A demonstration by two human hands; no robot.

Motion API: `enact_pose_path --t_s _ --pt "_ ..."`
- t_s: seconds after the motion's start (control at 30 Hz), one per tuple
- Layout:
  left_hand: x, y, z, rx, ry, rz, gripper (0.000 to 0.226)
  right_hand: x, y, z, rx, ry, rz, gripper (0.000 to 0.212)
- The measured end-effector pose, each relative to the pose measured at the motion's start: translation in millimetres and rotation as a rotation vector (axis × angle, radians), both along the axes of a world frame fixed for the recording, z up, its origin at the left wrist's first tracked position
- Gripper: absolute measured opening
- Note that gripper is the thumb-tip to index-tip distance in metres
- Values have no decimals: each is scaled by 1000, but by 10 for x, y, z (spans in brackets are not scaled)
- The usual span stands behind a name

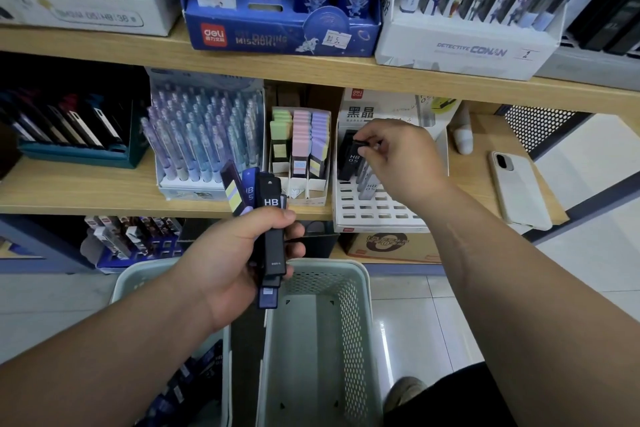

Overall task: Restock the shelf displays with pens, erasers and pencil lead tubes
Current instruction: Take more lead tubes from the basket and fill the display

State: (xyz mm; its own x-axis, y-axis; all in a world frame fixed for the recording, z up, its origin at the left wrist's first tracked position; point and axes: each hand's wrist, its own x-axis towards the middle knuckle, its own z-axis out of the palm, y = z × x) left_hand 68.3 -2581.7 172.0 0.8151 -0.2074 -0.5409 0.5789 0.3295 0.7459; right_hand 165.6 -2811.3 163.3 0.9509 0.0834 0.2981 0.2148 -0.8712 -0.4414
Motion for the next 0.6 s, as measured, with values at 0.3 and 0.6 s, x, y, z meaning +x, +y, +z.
enact_pose_path --t_s 0.3,0.6 --pt "-2 -19 3 0 16 -1 15 8 -12 -61 -41 -21 31 20" --pt "2 -19 -12 28 12 -7 21 -93 224 149 163 -43 -30 11"
